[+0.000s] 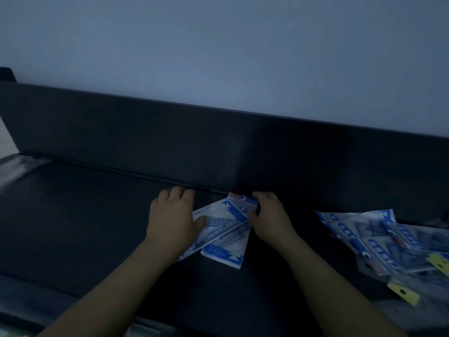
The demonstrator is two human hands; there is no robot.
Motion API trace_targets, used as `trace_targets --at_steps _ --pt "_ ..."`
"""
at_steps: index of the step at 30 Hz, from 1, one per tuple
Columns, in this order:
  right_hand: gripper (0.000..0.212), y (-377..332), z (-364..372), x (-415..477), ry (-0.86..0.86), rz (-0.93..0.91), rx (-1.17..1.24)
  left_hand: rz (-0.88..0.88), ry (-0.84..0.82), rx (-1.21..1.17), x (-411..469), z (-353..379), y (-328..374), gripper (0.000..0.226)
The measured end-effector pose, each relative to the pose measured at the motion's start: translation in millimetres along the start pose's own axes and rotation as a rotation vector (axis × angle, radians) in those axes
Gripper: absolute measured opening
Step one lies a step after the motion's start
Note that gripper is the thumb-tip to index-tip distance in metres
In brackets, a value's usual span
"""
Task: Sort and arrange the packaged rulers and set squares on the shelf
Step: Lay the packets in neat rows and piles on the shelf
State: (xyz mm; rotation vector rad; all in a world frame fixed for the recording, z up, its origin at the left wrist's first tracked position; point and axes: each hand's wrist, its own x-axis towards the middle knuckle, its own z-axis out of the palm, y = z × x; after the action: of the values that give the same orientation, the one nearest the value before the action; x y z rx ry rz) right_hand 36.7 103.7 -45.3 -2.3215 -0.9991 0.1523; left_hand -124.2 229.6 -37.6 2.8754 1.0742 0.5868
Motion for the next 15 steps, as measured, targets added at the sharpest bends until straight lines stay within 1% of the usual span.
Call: trace_targets --at_steps 2,3,5,7,9,11,15 --pt "0.041 4 -14 -10 0.023 -0.049 -0.103 0.099 0.075 -0.093 3 -3 15 0.049" --pt "0.04 7 -21 -15 0.039 -0.073 -0.153 0.142 0.091 -0.139 4 -5 25 0.045" --pt "0.046 16 -36 -27 0.062 -0.081 -0.232 0.222 0.1 -0.227 6 -7 49 0.04" --pt "0.047 29 -51 -41 0.092 -0.065 -0.297 0.307 0.093 -0.294 5 -7 75 0.041" --pt "0.041 46 -67 -56 0.136 -0.048 -0.349 0.378 0.063 -0.353 3 -6 103 0.044" --pt "0.039 64 -83 -72 0.173 -0.016 -0.382 0.425 0.001 -0.361 0 -5 131 0.042" --pt "0.043 109 -117 -95 0.19 0.098 -0.42 0.537 -0.012 -0.371 0 5 183 0.035"
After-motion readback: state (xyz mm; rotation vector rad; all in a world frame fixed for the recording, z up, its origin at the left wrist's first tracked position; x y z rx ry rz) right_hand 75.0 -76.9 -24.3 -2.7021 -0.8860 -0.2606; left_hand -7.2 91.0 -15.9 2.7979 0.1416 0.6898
